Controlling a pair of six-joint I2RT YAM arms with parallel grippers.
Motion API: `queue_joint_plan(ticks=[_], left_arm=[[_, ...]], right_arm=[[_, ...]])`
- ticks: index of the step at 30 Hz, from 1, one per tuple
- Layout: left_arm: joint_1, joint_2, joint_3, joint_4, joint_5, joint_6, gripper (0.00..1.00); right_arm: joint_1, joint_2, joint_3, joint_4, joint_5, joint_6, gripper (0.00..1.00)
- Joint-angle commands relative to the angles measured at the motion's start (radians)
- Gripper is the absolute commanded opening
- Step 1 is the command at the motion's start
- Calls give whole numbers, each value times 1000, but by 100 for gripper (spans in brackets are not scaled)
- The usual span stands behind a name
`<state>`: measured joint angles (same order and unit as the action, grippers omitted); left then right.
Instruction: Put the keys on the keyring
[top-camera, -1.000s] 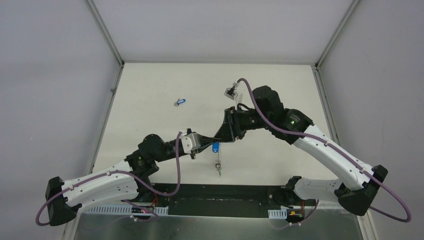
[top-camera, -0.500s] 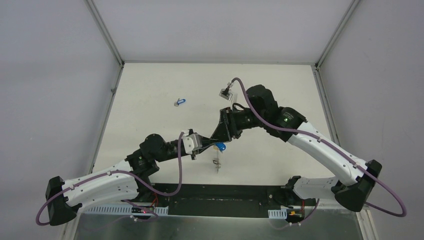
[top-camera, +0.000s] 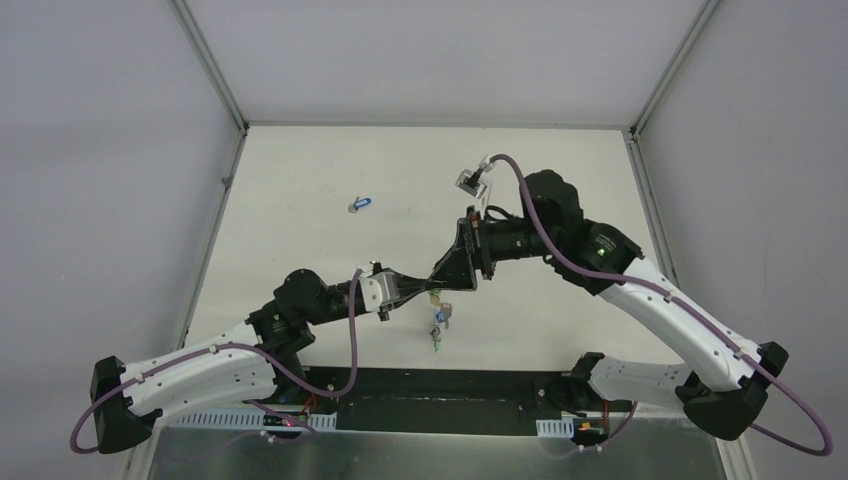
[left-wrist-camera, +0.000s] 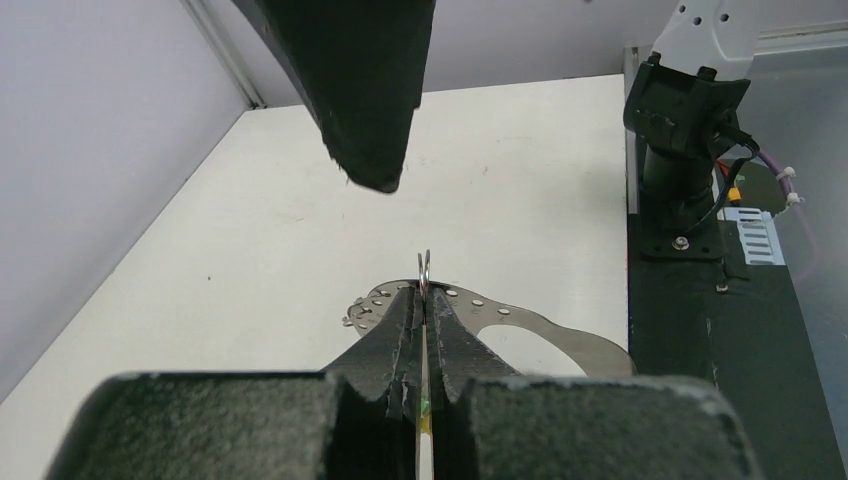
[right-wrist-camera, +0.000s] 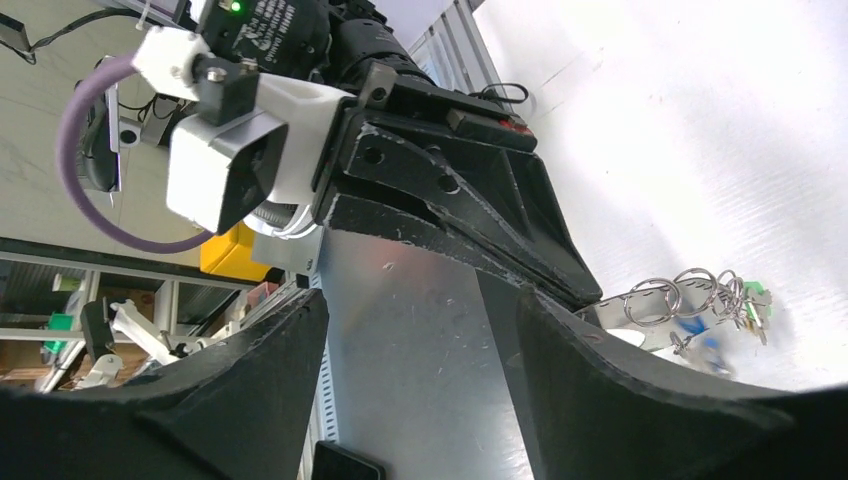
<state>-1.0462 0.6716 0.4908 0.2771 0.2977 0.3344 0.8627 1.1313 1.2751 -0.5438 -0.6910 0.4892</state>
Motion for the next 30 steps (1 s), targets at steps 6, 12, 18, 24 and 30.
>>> queue_joint_plan(ticks=[6, 12, 18, 24, 30], left_arm=[[-1, -28, -8, 77, 24, 17, 0], [-1, -49, -28, 60, -33, -26, 0], [0, -77, -58, 33, -55, -70, 0], [0, -70, -59, 46, -35, -123, 0], [0, -21, -51, 110, -21, -237, 0]], right_arm=[[-11, -74, -12, -1, 126, -39, 74], [-71, -97, -73, -84, 226, -30, 76], [-177, -114, -157, -72, 116, -40, 77], [-188, -166, -245, 125, -71, -175, 77], [-187, -320, -436, 440, -163, -384, 82]])
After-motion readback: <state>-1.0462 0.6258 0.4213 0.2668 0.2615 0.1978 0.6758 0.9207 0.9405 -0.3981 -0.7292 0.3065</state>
